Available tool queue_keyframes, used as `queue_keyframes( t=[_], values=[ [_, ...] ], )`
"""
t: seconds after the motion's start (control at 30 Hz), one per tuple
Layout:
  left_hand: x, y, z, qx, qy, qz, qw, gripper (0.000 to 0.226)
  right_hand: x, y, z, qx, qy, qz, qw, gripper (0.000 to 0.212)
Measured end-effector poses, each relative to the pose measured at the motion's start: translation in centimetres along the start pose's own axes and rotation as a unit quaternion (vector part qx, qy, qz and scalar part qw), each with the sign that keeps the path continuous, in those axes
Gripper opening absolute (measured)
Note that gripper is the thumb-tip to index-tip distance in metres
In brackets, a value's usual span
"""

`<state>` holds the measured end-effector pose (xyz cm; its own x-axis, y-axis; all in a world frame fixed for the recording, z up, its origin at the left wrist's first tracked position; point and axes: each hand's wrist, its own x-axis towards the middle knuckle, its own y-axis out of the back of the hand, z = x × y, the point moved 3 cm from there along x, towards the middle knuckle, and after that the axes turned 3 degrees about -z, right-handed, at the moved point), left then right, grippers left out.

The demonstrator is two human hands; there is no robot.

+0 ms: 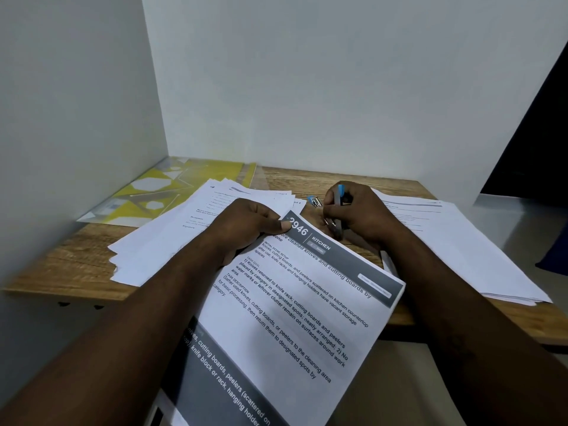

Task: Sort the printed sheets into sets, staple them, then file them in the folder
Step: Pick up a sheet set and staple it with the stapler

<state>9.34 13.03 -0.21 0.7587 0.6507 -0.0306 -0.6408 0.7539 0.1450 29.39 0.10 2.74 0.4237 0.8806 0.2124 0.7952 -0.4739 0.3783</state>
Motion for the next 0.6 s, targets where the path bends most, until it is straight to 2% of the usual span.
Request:
queue_keyframes(
  t=[0.13,0.3,0.4,0.5,0.53,0.6],
  values=[
    [-0.1,0.0,0.1,0.003,-0.001,-0.001,1.0,0.041,0.4,-0.8,0.5,0.04,-0.037,-0.019,0.998,0.021],
    [0.0,-0.1,0.2,0.009,0.001,-0.001,1.0,0.018,0.4,-1.5,0.2,0.127,-0.055,-0.092,0.986,0.025],
    [0.1,-0.1,0.2,0.013,0.0,-0.002,1.0,0.016,0.5,-1.8,0.2,0.19,-0.055,-0.125,0.972,0.031],
    [0.1,-0.1,0.2,0.013,0.0,-0.001,1.0,0.015,0.7,-2.1,0.6,0.225,-0.056,-0.151,0.961,0.022],
    [0.1,-0.1,0.2,0.013,-0.001,0.001,1.0,0.017,0.7,-2.2,0.7,0.23,-0.063,-0.161,0.958,0.028],
    [0.2,0.0,0.1,0.013,0.001,0.003,1.0,0.022,0.7,-2.4,0.5,0.241,-0.083,-0.164,0.953,0.057]
  ],
)
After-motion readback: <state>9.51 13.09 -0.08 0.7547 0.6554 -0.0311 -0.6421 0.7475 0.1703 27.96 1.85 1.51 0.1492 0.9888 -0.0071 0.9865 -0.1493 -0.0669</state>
